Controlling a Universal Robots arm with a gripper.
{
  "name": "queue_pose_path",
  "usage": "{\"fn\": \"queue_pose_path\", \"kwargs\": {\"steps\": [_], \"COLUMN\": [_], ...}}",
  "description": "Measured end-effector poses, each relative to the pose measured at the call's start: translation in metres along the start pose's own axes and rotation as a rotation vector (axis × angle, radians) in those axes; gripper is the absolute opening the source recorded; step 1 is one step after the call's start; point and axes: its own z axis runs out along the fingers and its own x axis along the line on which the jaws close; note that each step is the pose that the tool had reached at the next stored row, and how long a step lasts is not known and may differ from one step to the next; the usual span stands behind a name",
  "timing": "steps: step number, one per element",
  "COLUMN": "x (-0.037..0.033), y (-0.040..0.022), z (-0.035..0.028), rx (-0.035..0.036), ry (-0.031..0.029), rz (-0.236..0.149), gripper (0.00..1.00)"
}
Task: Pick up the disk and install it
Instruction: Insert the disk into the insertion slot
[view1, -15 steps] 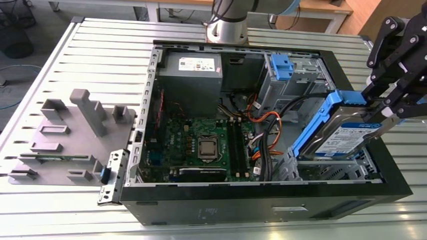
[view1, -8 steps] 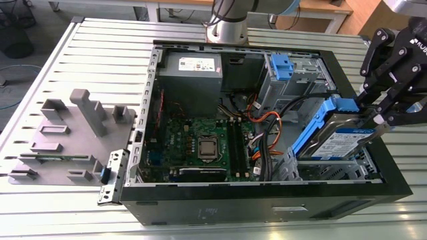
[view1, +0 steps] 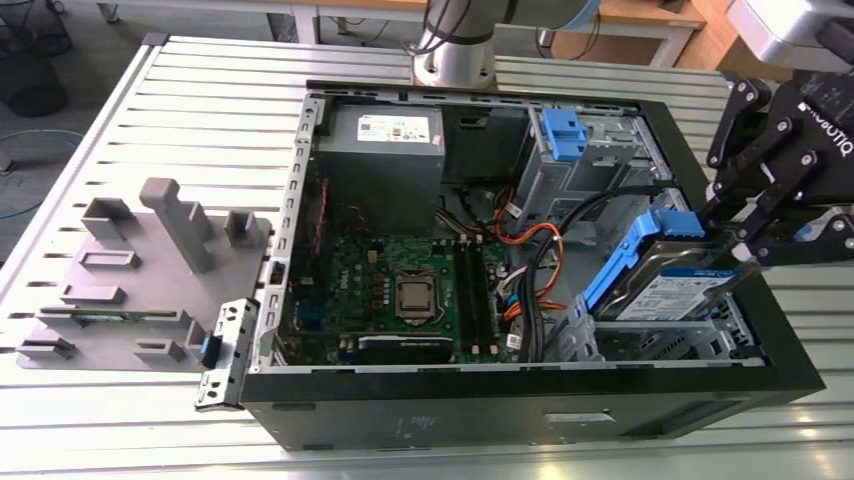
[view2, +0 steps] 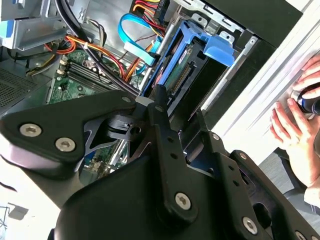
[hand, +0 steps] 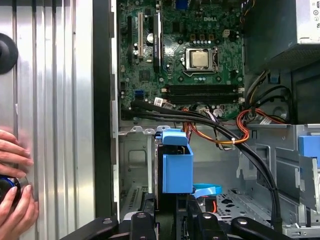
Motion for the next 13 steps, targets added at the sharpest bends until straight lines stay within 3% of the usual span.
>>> {"fn": "queue_pose_path", "kwargs": {"steps": [6, 13], "x": [0.0003, 0.0005], "y": [-0.0003, -0.0003], "z": [0.0107, 0.0132], "rx": [-0.0011, -0.0011], "ry": [0.0003, -0.0001], "rz": [-0.001, -0.002], "gripper": [0.35, 0.35]}}
